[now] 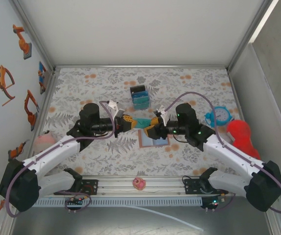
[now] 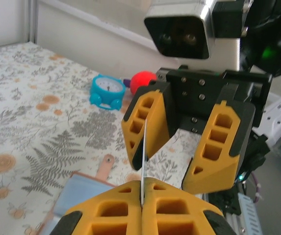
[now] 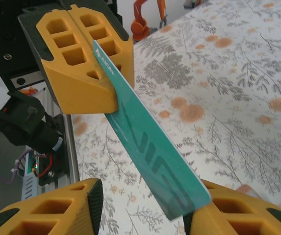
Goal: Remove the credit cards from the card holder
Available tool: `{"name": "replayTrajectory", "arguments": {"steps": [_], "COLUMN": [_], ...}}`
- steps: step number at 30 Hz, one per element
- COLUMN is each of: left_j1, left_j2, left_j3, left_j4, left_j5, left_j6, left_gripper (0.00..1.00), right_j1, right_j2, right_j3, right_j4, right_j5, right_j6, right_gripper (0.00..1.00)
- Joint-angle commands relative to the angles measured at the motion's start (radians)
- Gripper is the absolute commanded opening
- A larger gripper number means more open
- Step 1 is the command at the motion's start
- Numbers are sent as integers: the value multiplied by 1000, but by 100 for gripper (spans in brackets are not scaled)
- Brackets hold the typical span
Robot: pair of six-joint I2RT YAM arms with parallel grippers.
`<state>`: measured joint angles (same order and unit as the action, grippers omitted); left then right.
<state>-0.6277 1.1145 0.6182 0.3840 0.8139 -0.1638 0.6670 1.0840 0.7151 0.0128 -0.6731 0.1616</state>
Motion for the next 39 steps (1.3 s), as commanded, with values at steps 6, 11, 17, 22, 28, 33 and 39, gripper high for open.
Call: {"name": "replayTrajectory", "arguments": {"steps": [6, 11, 17, 22, 28, 33, 39], "left_j1": [-7, -9, -7, -7, -8, -15, -68], "left_j2": [3, 11, -3, -14, -2, 96, 224], "left_j3": [-23, -24, -12, 42, 251, 429, 599], "left_j4": [224, 210, 143, 18, -456, -766, -1025], "left_j5": [81, 85, 84, 90, 94, 93, 78], "left_j6": [-142, -143, -102, -29, 324, 529, 718], "left_gripper": [0, 0, 1, 48, 58, 58, 53], "right_j1": [-4, -9, -12, -12, -12, -12, -12], "right_j2": [14, -19, -73, -83, -58, -30, 3], "right_j3": [3, -18, -39, -26, 33, 104, 155], "right_j4": [136, 176, 169, 101, -92, -260, -347], "right_j5": [-111, -118, -103, -105, -141, -141, -145], "right_j6": [29, 31, 20, -4, -95, -184, -233], "right_gripper": [38, 11, 0, 0, 0, 0, 0]}}
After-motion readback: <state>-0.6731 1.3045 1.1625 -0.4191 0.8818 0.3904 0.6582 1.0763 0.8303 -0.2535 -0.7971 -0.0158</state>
